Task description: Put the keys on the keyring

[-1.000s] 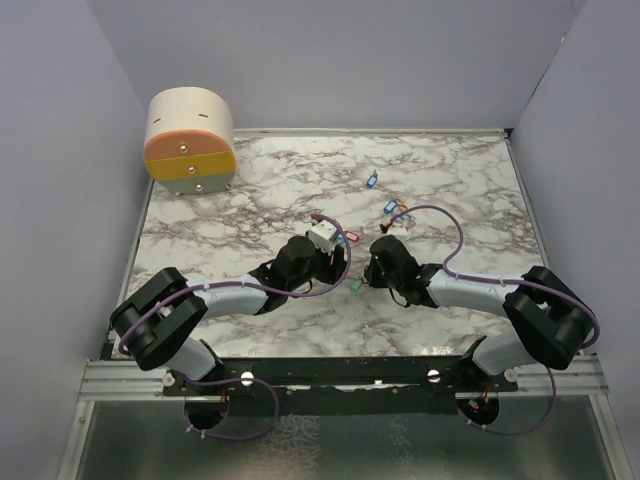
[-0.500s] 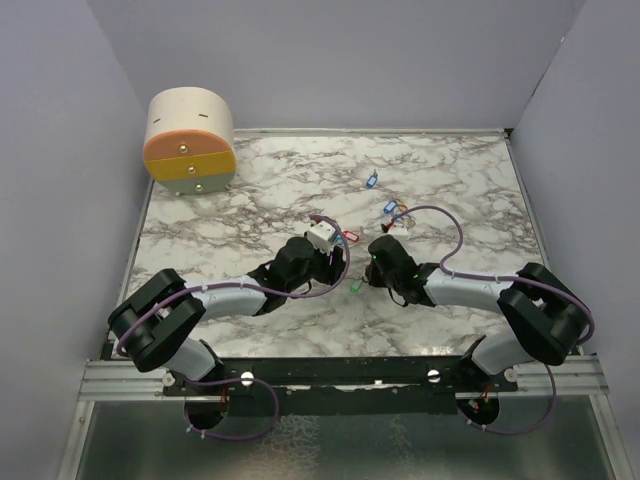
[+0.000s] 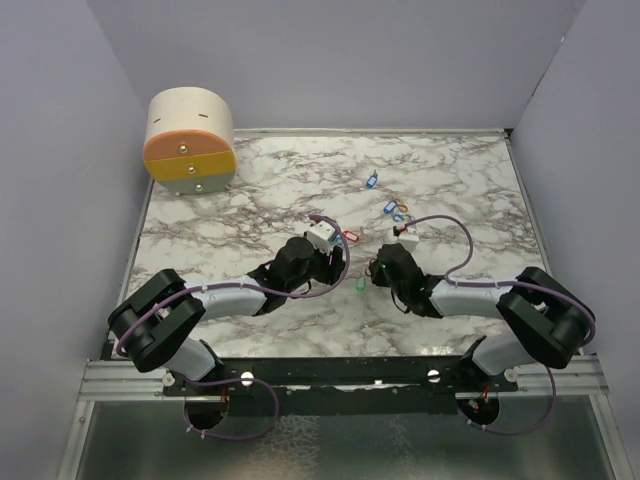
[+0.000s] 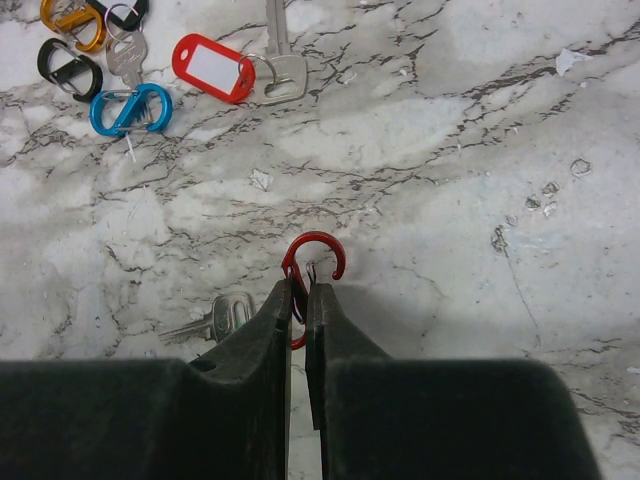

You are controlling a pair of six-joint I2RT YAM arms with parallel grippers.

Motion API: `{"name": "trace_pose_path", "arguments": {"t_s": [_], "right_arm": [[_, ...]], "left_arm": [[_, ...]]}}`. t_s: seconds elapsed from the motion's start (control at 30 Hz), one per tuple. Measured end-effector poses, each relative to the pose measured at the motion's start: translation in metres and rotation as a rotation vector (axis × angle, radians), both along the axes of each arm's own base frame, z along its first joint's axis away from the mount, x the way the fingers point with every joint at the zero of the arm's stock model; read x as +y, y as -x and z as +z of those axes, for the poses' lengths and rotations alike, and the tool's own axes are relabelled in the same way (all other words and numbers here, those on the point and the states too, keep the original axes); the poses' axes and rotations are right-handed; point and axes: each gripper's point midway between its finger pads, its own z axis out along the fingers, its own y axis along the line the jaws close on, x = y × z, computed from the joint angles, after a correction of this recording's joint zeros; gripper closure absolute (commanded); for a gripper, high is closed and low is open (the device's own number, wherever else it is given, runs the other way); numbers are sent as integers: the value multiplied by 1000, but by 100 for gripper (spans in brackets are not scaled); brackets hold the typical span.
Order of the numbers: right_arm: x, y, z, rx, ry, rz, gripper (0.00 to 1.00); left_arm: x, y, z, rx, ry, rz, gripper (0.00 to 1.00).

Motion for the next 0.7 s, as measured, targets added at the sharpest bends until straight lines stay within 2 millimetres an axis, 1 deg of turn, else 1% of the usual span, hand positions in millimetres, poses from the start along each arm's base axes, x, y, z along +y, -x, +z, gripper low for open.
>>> {"name": "trace_pose_path", "arguments": {"t_s": [0.1,0.2,0.33,0.57,0.63,0.7], "right_arm": [[-5,2,3,-46,-23,-2,99],[-5,0,14,-111,-59,6,99],[-3,-4,37,-212,-121,20,99],[5,-10,86,-362,-212,56,99],[7,-10,97,-392,-231,65,99],[8,-9,104,-406,-240,72,99]], "left_arm": [[0,0,0,-1,-1,3,45],[1,-1,0,-4,-4,7,45],[2,-2,1,-7,-3,10,45],[3,0,5,-19,4,11,45],[4,1,6,-25,6,8,45],[4,3,8,-34,11,1,45]]}}
